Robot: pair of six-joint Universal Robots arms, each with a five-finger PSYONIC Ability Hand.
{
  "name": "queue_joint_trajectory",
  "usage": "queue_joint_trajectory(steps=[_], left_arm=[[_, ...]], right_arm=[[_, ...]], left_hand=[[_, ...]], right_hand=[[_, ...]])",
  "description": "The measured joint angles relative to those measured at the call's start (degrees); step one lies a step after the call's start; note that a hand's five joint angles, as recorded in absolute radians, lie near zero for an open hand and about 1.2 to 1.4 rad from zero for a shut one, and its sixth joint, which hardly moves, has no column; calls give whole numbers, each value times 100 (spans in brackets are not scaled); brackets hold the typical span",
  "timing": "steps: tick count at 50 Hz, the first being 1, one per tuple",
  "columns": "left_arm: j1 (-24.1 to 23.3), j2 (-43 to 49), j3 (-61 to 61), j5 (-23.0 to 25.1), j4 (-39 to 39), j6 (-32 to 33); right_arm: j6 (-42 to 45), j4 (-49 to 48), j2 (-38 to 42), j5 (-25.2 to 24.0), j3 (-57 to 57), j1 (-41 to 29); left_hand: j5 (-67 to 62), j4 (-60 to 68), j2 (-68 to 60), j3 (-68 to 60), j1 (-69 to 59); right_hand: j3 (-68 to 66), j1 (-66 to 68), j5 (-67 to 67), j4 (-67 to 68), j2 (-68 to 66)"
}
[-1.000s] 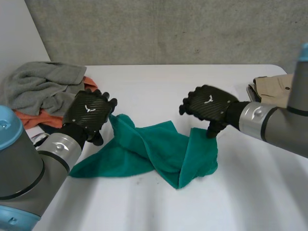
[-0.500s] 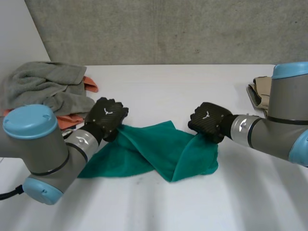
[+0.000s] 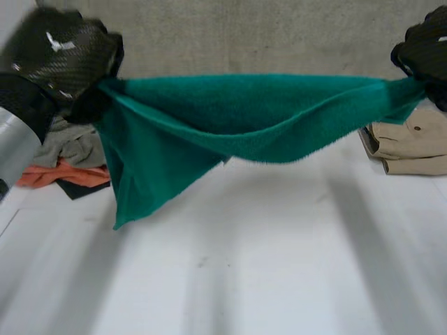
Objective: Fold the laundry.
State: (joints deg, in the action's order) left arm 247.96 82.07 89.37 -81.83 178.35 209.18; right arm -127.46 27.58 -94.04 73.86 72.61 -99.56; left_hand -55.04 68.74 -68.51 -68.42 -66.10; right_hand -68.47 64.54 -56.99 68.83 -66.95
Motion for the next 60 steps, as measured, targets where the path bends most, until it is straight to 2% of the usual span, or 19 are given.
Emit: queue_joint_trajectory(steps=[3,8,9,13,15,16,18,19,20,21,23,29,37,44,47,52,56,60], left_arm=[[8,440,-28,-11,-140,0],[4,1597,-174,-35,-216,11],[4,1597,-174,-35,-216,11],[-20,2837,-762,-67,-207,37],[-25,3020,-891,-76,-205,40],[-41,3538,-1341,-110,-199,47],[-48,3698,-1503,-122,-195,48],[-70,4113,-1952,-155,-186,54],[-86,4305,-2167,-169,-180,58],[-103,4454,-2333,-180,-177,62],[-140,4688,-2586,-202,-171,68],[-204,4800,-2510,-230,-168,79],[-196,4240,-1671,-206,-54,162],[-139,3930,-1288,-169,609,235],[-136,3938,-1291,-167,647,237],[-111,4413,-1545,-166,832,262],[-115,4717,-1742,-198,634,377],[-129,4879,-1891,-232,348,667]], right_arm=[[5,30,88,-17,193,-58],[16,22,826,14,404,-313],[16,22,826,14,404,-313],[5,-23,1835,172,176,-524],[3,-34,1953,201,126,-541],[-12,-134,2431,361,-104,-601],[-16,-166,2535,397,-153,-613],[-39,-356,2969,595,-368,-667],[-51,-441,3100,661,-424,-687],[-75,-580,3289,757,-489,-727],[-123,-831,3528,891,-533,-795],[-233,-1308,3704,1005,-285,-883],[-278,-1578,3488,960,301,-893],[-274,-1634,3200,839,832,-882],[-274,-1637,3184,826,865,-882],[-275,-1747,3096,699,1224,-880],[-273,-1839,3094,678,1330,-880],[-271,-1892,3096,672,1346,-878]], left_hand=[[0,0,0,0,0],[0,0,0,-1,0],[0,0,0,-1,0],[0,0,0,-2,0],[0,0,0,-2,0],[0,1,-2,-5,0],[0,-12,16,14,0],[68,-256,262,235,114],[132,-456,425,428,252],[1435,-1840,1909,1788,1779],[2395,-2792,2807,2725,2797],[3088,-3435,3383,3385,3120],[3326,-3645,3591,3527,3280],[3368,-3686,3637,3584,3292],[3368,-3686,3637,3584,3292],[3399,-3751,3688,3658,3418],[2612,-2973,2940,2961,2621],[2478,-2827,2808,2808,2540]], right_hand=[[0,0,0,0,0],[0,0,0,3,0],[0,0,0,3,0],[0,0,0,5,0],[0,0,0,6,0],[0,0,0,8,0],[0,0,0,8,0],[0,0,0,9,0],[0,0,0,11,0],[0,0,0,11,0],[0,0,0,12,0],[0,0,0,13,0],[0,0,0,14,0],[0,0,0,14,0],[0,0,0,14,0],[0,0,0,15,0],[0,0,0,15,0],[0,0,0,15,0]])
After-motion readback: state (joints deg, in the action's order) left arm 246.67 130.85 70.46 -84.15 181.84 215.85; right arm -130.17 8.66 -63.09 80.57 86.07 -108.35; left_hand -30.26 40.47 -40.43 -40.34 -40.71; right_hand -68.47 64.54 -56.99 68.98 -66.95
